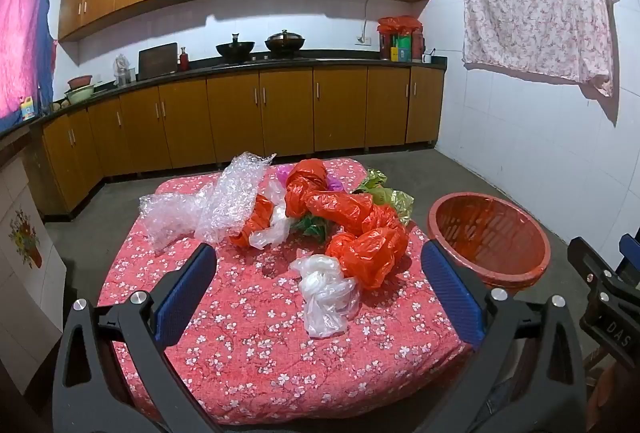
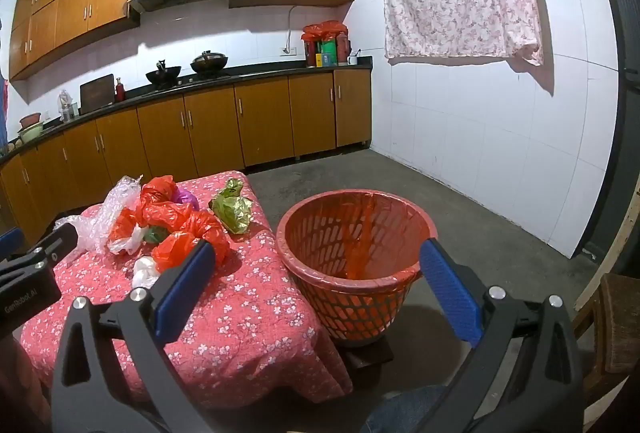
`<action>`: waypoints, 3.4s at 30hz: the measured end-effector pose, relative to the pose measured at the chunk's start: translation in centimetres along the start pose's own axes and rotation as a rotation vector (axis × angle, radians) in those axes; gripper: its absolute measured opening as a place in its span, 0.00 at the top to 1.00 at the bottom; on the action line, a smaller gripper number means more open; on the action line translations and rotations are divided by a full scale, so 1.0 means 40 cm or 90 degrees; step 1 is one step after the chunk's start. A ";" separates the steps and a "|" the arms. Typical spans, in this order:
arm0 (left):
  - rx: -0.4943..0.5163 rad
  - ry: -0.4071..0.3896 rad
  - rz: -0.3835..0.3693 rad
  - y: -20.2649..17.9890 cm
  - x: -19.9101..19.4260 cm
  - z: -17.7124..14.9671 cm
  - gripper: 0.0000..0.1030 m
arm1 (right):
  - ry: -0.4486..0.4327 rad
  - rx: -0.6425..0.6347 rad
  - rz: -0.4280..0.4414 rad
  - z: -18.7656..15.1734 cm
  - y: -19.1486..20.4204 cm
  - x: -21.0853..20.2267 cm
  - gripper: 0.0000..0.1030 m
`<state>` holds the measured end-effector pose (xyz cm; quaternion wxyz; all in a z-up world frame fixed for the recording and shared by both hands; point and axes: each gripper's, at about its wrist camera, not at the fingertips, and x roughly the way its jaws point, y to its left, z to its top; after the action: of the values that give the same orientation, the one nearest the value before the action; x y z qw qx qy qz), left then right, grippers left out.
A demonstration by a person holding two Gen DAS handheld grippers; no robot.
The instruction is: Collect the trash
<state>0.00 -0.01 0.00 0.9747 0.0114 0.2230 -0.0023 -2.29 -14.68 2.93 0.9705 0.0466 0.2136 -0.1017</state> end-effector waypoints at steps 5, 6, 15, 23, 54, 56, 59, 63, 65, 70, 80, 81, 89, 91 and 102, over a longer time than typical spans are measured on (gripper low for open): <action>-0.002 -0.001 0.000 0.001 -0.003 0.001 0.02 | -0.002 -0.001 0.000 0.000 0.002 -0.001 0.04; -0.002 -0.002 0.001 0.001 -0.004 0.001 0.02 | -0.002 0.000 0.000 0.001 0.003 -0.001 0.04; -0.001 0.002 0.000 0.000 0.001 0.000 0.02 | -0.001 0.003 0.001 0.001 -0.001 -0.001 0.04; -0.001 0.002 0.000 0.000 0.000 0.000 0.02 | -0.002 0.003 0.001 0.002 0.000 -0.001 0.04; -0.001 0.004 0.000 0.000 0.000 0.000 0.02 | -0.002 0.003 0.000 0.004 0.000 -0.001 0.04; -0.002 0.004 -0.001 0.001 0.000 0.000 0.02 | -0.002 0.003 0.000 0.004 0.000 -0.001 0.04; -0.002 0.004 -0.001 0.000 0.000 0.000 0.02 | -0.002 0.003 0.000 0.003 0.000 0.000 0.04; -0.002 0.005 -0.001 0.000 0.001 0.000 0.02 | -0.002 0.003 0.000 0.003 0.000 0.000 0.04; -0.002 0.005 -0.001 0.001 0.000 0.000 0.02 | -0.002 0.003 0.000 0.003 0.000 -0.001 0.04; -0.002 0.005 -0.001 0.000 0.000 0.000 0.02 | -0.001 0.003 0.000 0.002 0.000 0.000 0.04; -0.002 0.006 -0.001 0.000 0.001 0.000 0.02 | -0.001 0.004 -0.001 -0.001 0.001 0.001 0.04; -0.002 0.006 0.000 0.000 0.000 0.000 0.02 | -0.001 0.004 -0.001 -0.001 0.001 0.000 0.04; -0.002 0.006 0.000 0.000 0.001 0.000 0.02 | -0.001 0.004 -0.001 -0.003 0.001 0.002 0.04; -0.002 0.006 -0.001 0.000 0.001 0.000 0.02 | -0.001 0.004 -0.001 -0.003 0.001 0.003 0.04; -0.008 0.011 0.026 0.027 0.028 -0.034 0.02 | 0.006 0.000 0.019 -0.005 0.007 0.009 0.04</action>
<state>0.42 1.11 -1.70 0.9727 0.0102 0.2309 0.0192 -1.99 -14.44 2.60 0.9709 0.0499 0.2177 -0.0868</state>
